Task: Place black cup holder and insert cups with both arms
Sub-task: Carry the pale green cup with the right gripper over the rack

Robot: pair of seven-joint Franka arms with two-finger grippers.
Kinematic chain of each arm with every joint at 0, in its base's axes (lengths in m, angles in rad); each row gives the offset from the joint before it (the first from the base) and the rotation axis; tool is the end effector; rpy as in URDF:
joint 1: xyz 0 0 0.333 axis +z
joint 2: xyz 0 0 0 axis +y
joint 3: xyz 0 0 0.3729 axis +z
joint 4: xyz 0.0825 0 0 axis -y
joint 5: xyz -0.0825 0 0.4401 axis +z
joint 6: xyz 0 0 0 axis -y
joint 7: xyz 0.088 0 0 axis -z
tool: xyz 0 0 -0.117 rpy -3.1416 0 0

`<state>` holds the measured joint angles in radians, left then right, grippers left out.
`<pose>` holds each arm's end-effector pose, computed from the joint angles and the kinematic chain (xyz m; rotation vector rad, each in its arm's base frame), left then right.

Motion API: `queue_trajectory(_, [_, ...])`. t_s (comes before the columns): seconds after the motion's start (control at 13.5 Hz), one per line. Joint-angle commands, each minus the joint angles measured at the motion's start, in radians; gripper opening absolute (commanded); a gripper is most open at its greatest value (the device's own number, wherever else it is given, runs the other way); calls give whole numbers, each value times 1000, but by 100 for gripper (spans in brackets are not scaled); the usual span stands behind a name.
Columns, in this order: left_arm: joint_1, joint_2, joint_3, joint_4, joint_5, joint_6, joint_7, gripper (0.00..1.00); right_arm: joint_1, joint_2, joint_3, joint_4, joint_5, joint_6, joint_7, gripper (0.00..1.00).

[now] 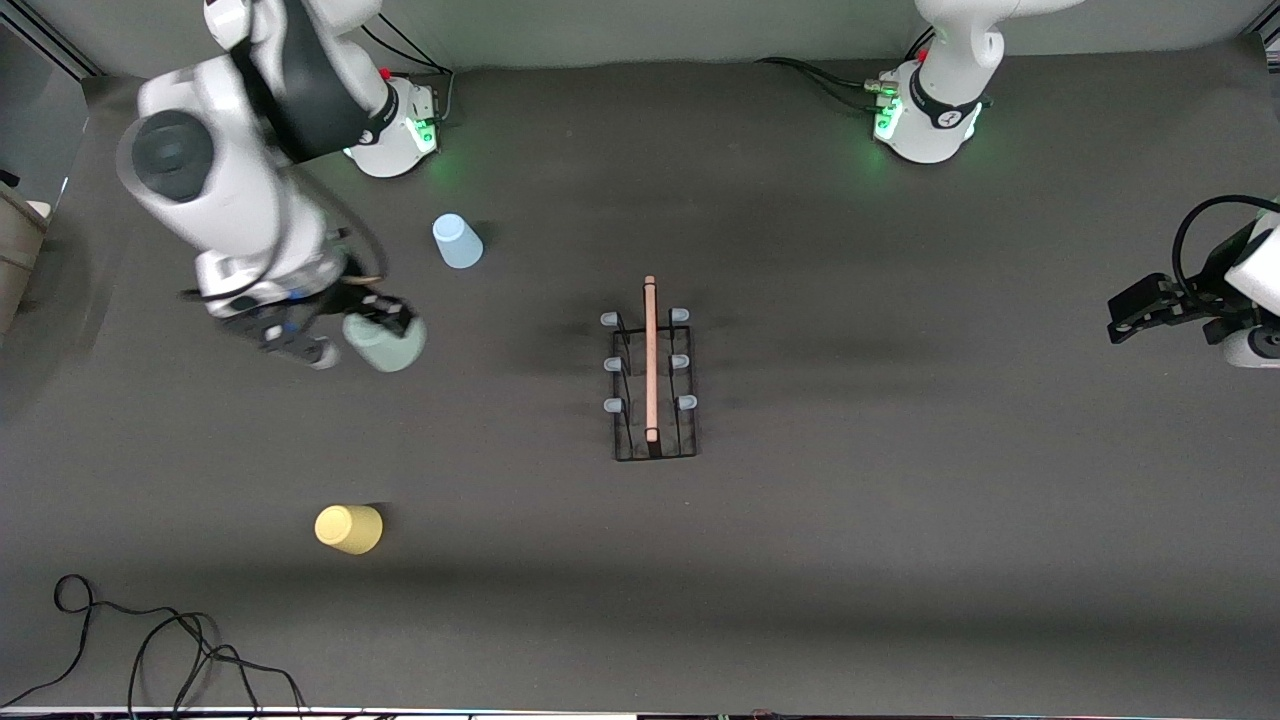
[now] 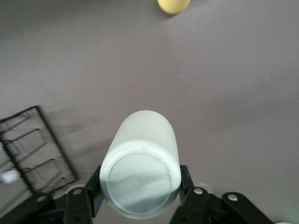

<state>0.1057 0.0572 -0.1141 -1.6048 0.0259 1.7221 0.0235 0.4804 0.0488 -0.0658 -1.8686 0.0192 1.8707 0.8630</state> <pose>0.6442 -0.0007 0.6314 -3.1200 0.0541 -0.0942 0.5711 0.2538 0.5086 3.0447 -0.7041 -0.0724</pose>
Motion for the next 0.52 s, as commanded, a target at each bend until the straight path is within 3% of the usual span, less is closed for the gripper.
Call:
queue_trajectory(0.0, [-11,27,4,51,-7,-19,-11,100,146,133,-9,161,50,-24,279,31])
queue_trajectory(0.22, [-11,30,4,54,-4,-29,10,100,268,276,-9,313,53,-19,543,31])
queue_trajectory(0.44, [-12,30,4,54,-4,-29,4,100,319,338,-9,356,96,17,712,31])
